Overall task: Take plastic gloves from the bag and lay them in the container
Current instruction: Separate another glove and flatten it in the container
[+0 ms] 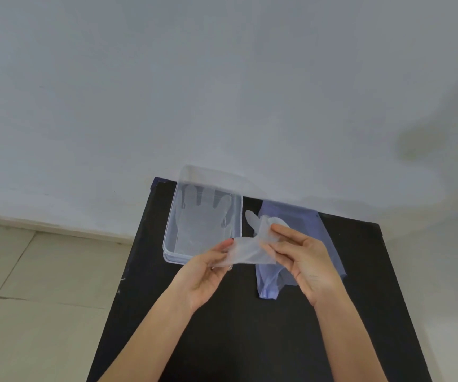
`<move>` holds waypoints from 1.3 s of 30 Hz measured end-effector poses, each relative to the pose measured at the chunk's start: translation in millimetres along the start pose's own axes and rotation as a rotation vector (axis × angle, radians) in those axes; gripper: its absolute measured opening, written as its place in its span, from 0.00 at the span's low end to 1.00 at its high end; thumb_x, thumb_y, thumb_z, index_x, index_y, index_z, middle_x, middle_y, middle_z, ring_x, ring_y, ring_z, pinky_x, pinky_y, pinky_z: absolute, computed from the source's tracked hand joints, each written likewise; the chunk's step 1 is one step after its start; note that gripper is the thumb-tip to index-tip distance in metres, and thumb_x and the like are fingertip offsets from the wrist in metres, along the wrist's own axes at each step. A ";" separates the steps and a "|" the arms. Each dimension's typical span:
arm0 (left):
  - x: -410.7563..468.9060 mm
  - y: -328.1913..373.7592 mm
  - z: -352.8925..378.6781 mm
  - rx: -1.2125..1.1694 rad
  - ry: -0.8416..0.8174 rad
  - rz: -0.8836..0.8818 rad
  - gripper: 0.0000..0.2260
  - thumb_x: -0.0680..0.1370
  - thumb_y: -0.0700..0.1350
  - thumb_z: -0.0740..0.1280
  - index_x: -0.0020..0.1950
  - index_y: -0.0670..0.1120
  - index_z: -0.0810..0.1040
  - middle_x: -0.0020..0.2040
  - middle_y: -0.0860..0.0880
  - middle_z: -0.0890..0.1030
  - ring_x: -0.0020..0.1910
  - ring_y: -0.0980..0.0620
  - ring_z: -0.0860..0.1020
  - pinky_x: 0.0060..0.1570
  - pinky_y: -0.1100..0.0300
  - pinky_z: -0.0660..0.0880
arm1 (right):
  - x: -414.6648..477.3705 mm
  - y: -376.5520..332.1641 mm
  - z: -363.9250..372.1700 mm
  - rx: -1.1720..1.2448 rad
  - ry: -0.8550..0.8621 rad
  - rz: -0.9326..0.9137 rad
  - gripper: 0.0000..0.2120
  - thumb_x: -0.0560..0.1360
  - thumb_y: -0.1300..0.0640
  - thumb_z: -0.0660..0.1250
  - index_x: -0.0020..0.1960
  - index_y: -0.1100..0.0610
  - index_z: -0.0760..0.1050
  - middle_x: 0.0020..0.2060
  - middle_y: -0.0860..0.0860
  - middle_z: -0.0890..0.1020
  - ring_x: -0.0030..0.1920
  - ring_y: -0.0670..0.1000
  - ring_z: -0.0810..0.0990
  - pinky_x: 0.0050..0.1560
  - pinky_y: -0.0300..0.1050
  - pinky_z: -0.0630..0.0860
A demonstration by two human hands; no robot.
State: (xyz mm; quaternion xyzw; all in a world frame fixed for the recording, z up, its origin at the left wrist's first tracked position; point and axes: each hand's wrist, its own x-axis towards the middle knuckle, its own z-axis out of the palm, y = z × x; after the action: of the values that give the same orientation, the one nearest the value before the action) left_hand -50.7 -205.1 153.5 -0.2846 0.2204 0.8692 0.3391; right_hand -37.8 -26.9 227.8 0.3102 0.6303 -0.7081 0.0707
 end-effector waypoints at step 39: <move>51.8 144.0 32.9 1.044 0.182 0.592 0.37 0.72 0.29 0.67 0.76 0.53 0.62 0.66 0.54 0.74 0.53 0.56 0.77 0.60 0.62 0.73 | 109.3 -21.0 57.2 -0.204 -0.031 -0.285 0.26 0.71 0.70 0.71 0.68 0.59 0.73 0.59 0.47 0.80 0.44 0.46 0.86 0.50 0.41 0.82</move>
State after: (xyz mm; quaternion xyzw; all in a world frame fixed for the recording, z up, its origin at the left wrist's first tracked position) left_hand -196.5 -259.1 171.9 -0.0803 0.7157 0.6757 0.1574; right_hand -155.3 -44.6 188.6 0.1979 0.7354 -0.6480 0.0103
